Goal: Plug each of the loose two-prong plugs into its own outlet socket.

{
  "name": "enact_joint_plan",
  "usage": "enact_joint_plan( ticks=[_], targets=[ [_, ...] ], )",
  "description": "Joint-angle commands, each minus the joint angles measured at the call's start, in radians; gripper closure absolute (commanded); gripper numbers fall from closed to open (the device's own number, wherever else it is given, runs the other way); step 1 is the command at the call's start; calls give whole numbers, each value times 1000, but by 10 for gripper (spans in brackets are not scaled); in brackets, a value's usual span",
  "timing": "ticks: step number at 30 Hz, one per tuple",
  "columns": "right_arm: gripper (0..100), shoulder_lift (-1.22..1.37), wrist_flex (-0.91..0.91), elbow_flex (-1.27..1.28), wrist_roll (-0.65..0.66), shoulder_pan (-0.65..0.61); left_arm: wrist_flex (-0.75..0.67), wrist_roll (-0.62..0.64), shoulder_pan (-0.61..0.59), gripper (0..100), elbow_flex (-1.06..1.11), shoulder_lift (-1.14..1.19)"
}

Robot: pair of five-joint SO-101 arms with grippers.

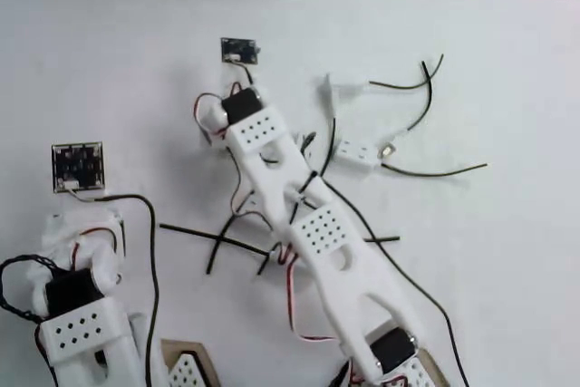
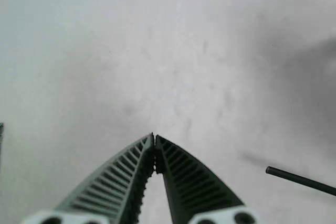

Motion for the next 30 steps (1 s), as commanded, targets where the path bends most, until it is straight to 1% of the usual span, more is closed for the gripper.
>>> enact_joint_plan(
  ticks=[1, 4, 9, 14, 18, 19, 21, 22, 24, 30],
  targets=[
    [801, 13, -13, -2, 6, -44, -25, -12, -10, 973, -5, -15],
    [807, 15, -13, -2, 6, -50, -25, -12, -10, 973, -5, -15],
    [913, 16, -15, 0, 5, -31, -25, -12, -10, 973, -5, -15],
    [892, 5, 12, -2, 5, -25, -25, -12, -10, 973, -5, -15],
    [919, -30, 108, -21, 11, -15, -23, -12, -10, 973, -5, -15],
    [939, -41, 136, -31, 35, -8, -23, -12, -10, 973, -5, -15],
    [988, -58, 156, -48, 149, 7, -23, -12, -10, 973, -5, -15],
    [979, -67, 156, -52, 213, 18, -23, -12, -10, 973, -5, -15],
    [952, -81, 156, -58, 301, 42, -23, -12, -10, 973, -5, -15],
    [913, -127, 157, -52, 310, 70, -23, -12, -10, 973, -5, -15]
  ],
)
